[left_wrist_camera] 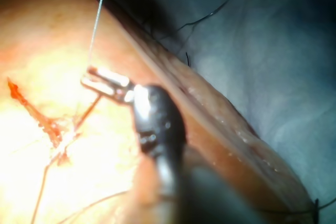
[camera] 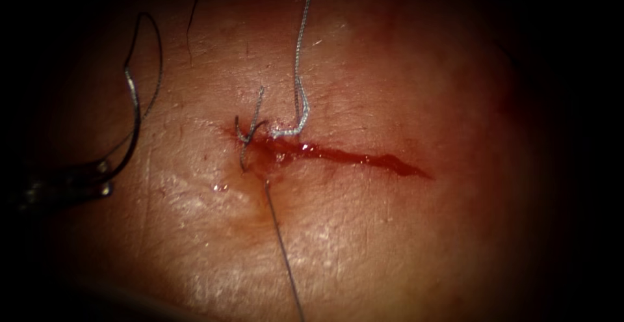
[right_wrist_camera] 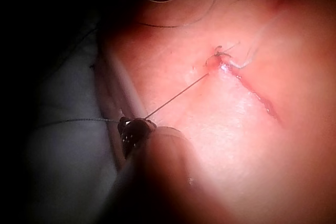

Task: Wound Closure

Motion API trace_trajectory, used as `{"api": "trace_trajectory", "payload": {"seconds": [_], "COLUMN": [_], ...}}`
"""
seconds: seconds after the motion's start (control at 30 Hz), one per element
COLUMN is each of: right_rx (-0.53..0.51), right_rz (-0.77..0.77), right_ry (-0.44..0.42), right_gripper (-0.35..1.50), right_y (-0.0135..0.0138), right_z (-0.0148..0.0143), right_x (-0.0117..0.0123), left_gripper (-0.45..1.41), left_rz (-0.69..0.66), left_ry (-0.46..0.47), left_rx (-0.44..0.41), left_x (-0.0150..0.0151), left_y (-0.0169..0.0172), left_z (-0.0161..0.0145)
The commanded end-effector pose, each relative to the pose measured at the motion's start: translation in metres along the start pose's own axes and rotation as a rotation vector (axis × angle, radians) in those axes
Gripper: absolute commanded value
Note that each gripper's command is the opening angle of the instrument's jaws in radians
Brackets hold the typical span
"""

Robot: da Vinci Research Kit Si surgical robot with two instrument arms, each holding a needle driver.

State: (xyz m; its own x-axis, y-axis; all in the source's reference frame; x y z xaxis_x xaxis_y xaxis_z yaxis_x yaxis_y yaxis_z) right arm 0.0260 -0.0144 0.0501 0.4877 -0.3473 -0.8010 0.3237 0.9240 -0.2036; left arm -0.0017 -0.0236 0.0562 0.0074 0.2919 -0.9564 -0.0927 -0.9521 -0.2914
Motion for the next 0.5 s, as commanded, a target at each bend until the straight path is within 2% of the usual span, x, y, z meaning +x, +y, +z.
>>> {"api": "trace_trajectory", "payload": {"seconds": [0.03, 0.07, 0.1, 0.13, 0.17, 0.23, 0.27, 0.3, 0.4, 0.5], "right_rx": [0.001, -0.016, -0.128, -0.22, -0.205, -0.222, -0.233, -0.243, -0.278, -0.285], "right_rz": [0.007, 0.04, 0.143, 0.178, 0.176, 0.183, 0.189, 0.245, 0.366, 0.567], "right_ry": [-0.009, -0.011, -0.016, 0.016, 0.042, 0.032, 0.039, 0.071, 0.058, 0.08], "right_gripper": [-0.35, 0.0, 1.03, 1.48, 1.48, 1.48, 1.45, 1.32, 1.3, 1.2], "right_y": [0.0001, 0.0004, 0.0009, 0.0015, 0.0015, 0.0025, 0.0029, 0.0041, 0.0105, 0.0161], "right_z": [0.0012, 0.0013, 0.0014, 0.0009, 0.0006, -0.0014, -0.002, -0.0036, -0.0061, -0.0055], "right_x": [-0.0001, -0.0002, -0.0004, -0.0009, -0.0011, -0.0023, -0.0027, -0.004, -0.0098, -0.0149], "left_gripper": [-0.45, -0.45, -0.45, -0.45, -0.45, -0.45, -0.45, -0.45, -0.45, -0.45], "left_rz": [-0.004, -0.004, -0.004, -0.004, -0.004, -0.004, -0.004, -0.004, -0.008, -0.006], "left_ry": [-0.004, -0.004, -0.004, -0.003, -0.003, -0.003, -0.003, -0.003, -0.004, -0.005], "left_rx": [0.0, -0.001, -0.001, -0.002, -0.002, -0.002, -0.002, -0.002, -0.004, -0.008], "left_x": [-0.0008, -0.0007, -0.0007, -0.0007, -0.0007, -0.0007, -0.0007, -0.0007, -0.0008, -0.001], "left_y": [0.0008, 0.0008, 0.0008, 0.0008, 0.0009, 0.0009, 0.0009, 0.0009, 0.0011, 0.0013], "left_z": [-0.0001, -0.0001, -0.0001, -0.0001, -0.0001, -0.0001, 0.0, 0.0, 0.0003, 0.0006]}}
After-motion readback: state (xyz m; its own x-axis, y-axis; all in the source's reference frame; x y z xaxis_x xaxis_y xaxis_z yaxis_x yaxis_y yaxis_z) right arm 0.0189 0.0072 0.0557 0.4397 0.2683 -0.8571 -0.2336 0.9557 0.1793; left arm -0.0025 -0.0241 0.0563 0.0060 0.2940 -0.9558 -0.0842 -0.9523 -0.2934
